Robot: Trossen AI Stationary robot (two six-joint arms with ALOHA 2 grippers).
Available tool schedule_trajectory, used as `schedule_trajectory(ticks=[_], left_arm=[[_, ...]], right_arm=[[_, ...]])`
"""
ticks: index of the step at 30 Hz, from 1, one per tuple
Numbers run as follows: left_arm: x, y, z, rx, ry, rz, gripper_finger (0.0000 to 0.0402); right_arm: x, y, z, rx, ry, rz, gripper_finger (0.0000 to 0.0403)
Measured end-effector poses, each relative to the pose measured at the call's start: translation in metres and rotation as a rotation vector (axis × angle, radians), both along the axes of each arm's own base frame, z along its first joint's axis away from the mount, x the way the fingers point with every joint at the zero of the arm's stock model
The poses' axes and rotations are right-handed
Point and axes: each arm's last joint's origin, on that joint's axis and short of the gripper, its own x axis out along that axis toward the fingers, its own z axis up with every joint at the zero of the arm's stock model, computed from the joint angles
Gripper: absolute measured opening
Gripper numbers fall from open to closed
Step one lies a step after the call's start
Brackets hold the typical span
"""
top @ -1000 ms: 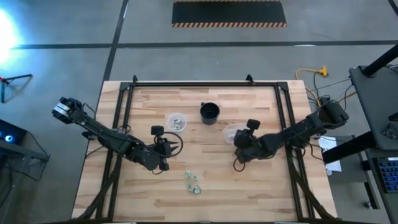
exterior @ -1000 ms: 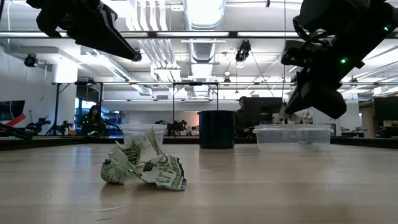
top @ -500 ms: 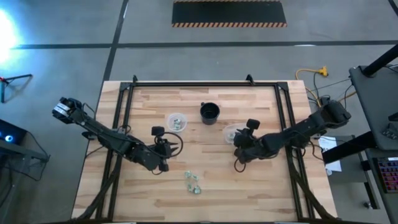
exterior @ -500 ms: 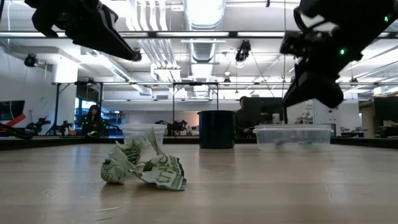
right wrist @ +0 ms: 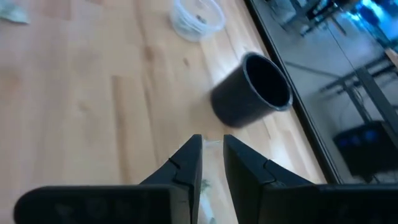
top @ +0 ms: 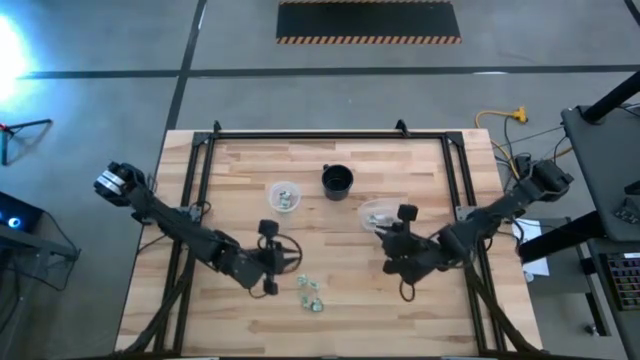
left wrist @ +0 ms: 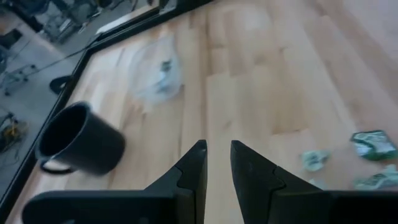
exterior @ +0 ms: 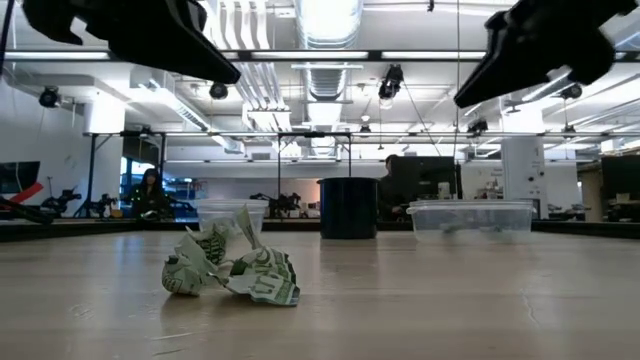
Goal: Pick and place items into bin
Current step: Put the stevia packet into the left transparent bin
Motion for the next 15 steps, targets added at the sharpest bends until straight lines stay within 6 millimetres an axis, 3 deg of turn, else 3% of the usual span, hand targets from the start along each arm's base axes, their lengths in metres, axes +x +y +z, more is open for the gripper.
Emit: schedule_trajectory(ticks=[7,15], left_arm=[[0.015,-0.027,-0.017,0.045,0.054,-0.069,0.0054],[0.04,-0.049,-0.028,0.078,0.116,-0.176,0.0054]], right_arm=[[-0.009,0.021,-0.006,0.006,0.007,0.075,0.0052],[-0.012,0.031,-0.011,0.006,0.018,0.104,0.0052]])
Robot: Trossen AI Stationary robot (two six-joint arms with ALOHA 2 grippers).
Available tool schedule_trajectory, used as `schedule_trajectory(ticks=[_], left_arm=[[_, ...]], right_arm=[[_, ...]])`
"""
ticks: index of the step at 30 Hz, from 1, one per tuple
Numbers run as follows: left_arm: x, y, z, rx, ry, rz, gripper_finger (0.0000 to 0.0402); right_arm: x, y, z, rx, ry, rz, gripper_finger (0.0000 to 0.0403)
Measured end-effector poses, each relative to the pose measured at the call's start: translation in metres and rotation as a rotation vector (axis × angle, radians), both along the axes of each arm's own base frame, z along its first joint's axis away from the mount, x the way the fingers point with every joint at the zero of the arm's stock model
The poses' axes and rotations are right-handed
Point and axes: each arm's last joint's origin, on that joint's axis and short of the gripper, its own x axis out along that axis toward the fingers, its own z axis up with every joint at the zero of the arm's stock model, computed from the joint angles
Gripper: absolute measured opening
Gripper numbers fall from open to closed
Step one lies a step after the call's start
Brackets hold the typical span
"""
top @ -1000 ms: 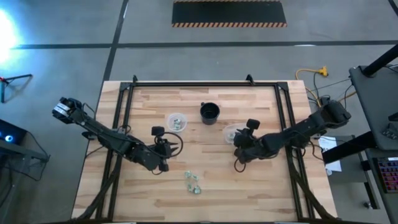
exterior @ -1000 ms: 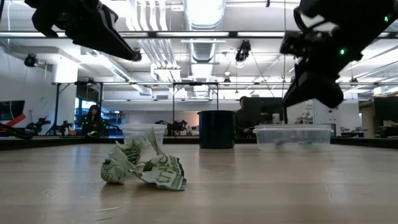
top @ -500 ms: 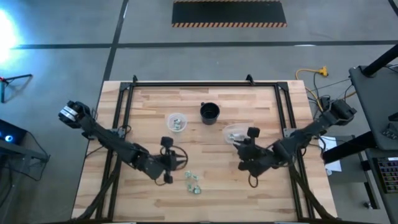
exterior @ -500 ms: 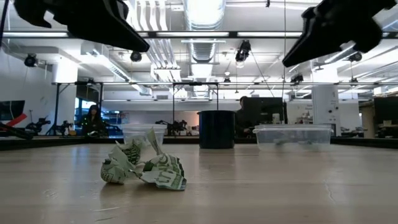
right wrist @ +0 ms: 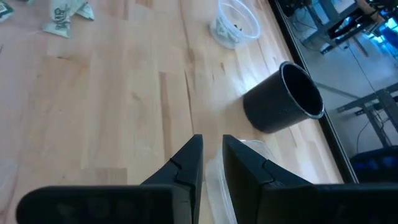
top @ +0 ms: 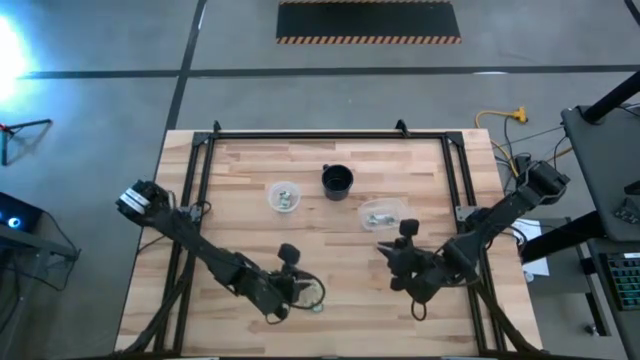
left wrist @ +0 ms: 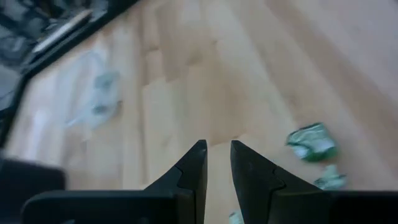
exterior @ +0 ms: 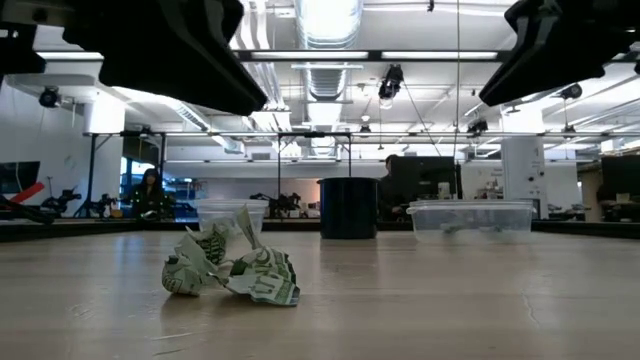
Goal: Pick and place items into bin
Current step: Put the stevia packet into the left transparent bin
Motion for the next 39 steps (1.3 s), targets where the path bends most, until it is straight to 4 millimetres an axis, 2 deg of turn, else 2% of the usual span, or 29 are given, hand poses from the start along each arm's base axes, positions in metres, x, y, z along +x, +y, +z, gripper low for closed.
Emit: schedule_trajectory(ticks=[6,14,39], left_arm=[[0.01,-0.009,-0.008,-0.008,0.075,-0.054,0.0054],[0.018,-0.009,-0.02,0.054,0.16,-0.033,0.0054],[0.018,-0.003,-0.029,0.052,0.217,-0.043,0.0054]], right_arm=[[-0.001,0.002,0.0,0.011,-0.004,0.001,0.0052],[-0.001,0.002,0.0,0.016,-0.002,0.004,0.0052],[0.0,0.003,0.001,0.036,-0.024,0.001,0.0052]])
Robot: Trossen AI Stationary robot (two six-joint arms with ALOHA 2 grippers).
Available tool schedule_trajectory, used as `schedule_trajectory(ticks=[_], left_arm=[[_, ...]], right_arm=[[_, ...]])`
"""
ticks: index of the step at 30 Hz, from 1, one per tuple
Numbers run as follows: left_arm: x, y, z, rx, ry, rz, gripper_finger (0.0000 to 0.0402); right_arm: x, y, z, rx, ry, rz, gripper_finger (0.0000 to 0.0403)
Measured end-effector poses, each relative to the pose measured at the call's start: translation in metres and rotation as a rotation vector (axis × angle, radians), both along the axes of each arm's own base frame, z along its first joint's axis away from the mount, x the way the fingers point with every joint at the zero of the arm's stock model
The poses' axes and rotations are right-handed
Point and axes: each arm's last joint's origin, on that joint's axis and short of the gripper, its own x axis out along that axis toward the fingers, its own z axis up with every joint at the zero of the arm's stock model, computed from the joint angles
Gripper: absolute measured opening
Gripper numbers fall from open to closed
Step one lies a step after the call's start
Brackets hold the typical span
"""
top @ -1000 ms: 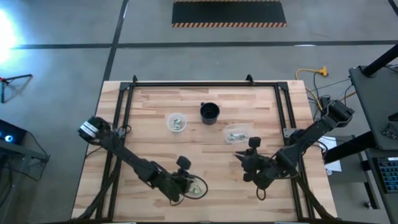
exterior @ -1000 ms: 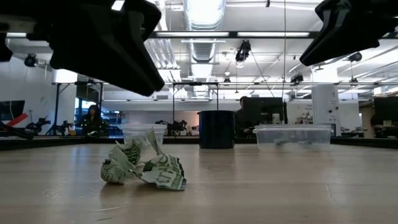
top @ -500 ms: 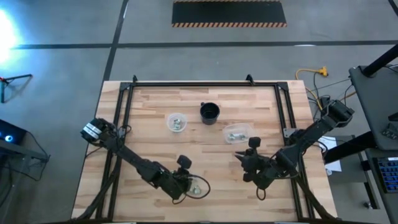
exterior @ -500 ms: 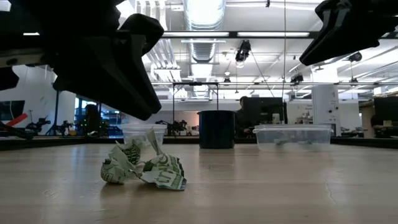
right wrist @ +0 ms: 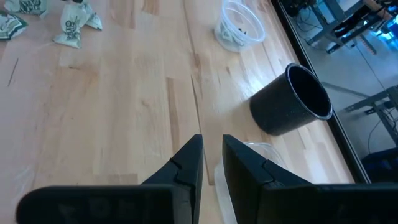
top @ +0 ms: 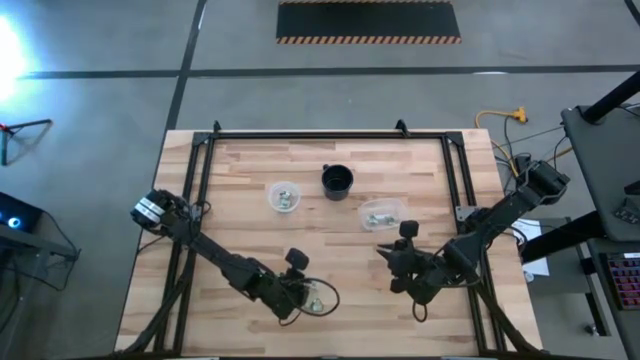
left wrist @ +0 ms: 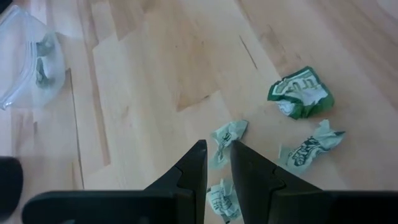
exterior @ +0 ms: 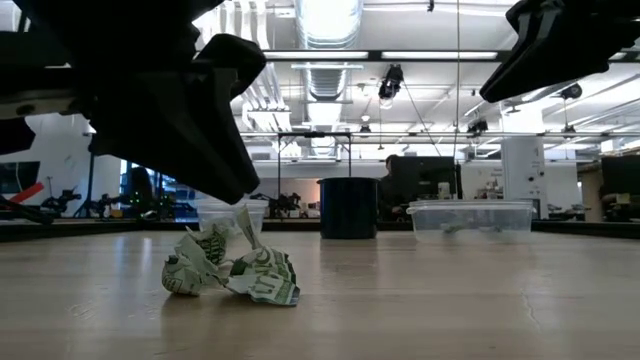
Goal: Pick and place items into bin
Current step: Put the stevia packet into the left transparent bin
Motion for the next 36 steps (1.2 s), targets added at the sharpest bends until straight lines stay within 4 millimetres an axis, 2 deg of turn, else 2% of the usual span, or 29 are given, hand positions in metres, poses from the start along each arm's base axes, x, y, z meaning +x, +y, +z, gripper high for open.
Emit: schedule_trajectory(ticks=[6,32,36], left_arm=[[0.001,0.001,-0.009,0.007,0.018,0.002,0.0054],[0.005,0.006,-0.015,-0.009,0.02,0.005,0.0054],[0.006,0.008,-0.015,0.0,0.016,0.018,0.004]], right_arm=[[0.0,0.0,0.0,0.003,-0.004,0.0,0.0052],[0.001,0.001,0.001,0.01,-0.013,0.002,0.0052],[0.001,0.001,0.001,0.01,-0.014,0.002,0.0052]])
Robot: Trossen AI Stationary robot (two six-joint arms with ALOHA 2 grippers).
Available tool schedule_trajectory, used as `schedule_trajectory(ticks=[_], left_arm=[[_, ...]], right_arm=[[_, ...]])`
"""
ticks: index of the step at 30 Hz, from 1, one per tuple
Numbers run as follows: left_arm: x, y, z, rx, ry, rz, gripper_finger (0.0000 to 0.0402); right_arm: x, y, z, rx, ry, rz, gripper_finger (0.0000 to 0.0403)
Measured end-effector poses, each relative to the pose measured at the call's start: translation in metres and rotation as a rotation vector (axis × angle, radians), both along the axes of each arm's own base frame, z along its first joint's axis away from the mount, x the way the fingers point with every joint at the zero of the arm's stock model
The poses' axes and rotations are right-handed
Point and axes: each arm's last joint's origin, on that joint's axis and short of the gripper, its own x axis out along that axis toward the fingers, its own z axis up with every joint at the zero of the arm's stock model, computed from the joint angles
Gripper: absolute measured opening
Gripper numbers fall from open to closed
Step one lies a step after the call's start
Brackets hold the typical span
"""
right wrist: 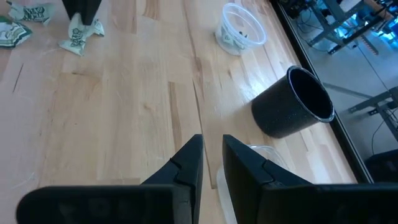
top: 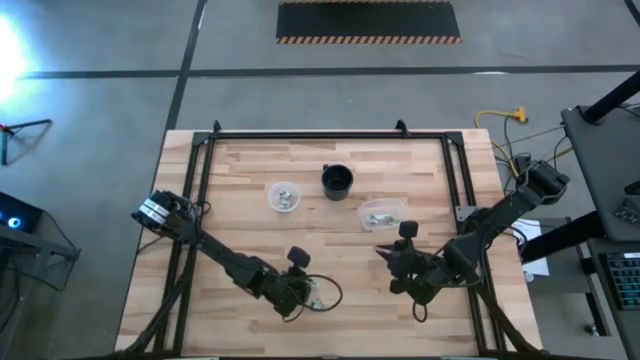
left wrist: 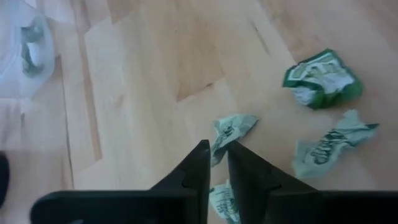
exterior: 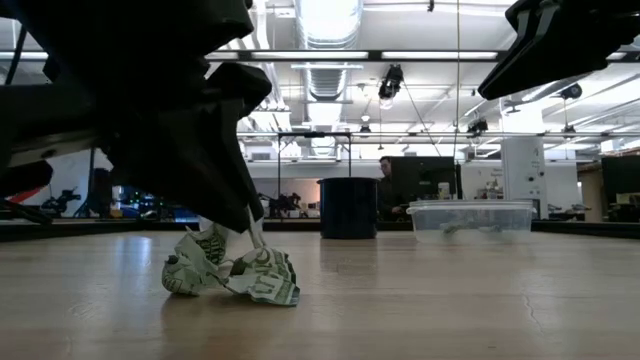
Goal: Pick and place items into bin
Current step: Put the stevia packet into the left transparent bin
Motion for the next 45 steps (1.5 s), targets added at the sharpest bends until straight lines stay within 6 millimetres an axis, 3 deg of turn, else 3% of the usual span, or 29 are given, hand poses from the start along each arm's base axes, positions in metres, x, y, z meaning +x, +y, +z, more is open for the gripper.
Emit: schedule_trajectory(ticks=[4,11,20,26,36,45], left_arm=[[0.0,0.002,0.0,0.02,-0.007,0.017,0.0006],[0.0,0.003,0.002,0.06,-0.033,0.049,0.0001],[-0.005,0.018,0.022,0.203,-0.099,0.184,0.0],[-0.012,0.048,0.038,0.312,-0.086,0.318,0.0],[-0.032,0.112,0.065,0.347,-0.039,0.487,0.0],[-0.061,0.163,0.058,0.302,-0.01,0.628,0.0]], right_arm=[[0.0,0.0,0.0,0.0,0.0,0.0,0.0052],[0.0,0.0,0.0,0.0,0.0,0.0,0.0052],[0.0,0.0,0.0,-0.003,0.0,0.002,0.0052],[0.0,0.0,0.0,-0.006,0.002,0.005,0.0052],[0.0,0.0,0.0,-0.01,0.004,0.008,0.0052],[0.0,0.0,0.0,-0.01,0.004,0.008,0.0052]])
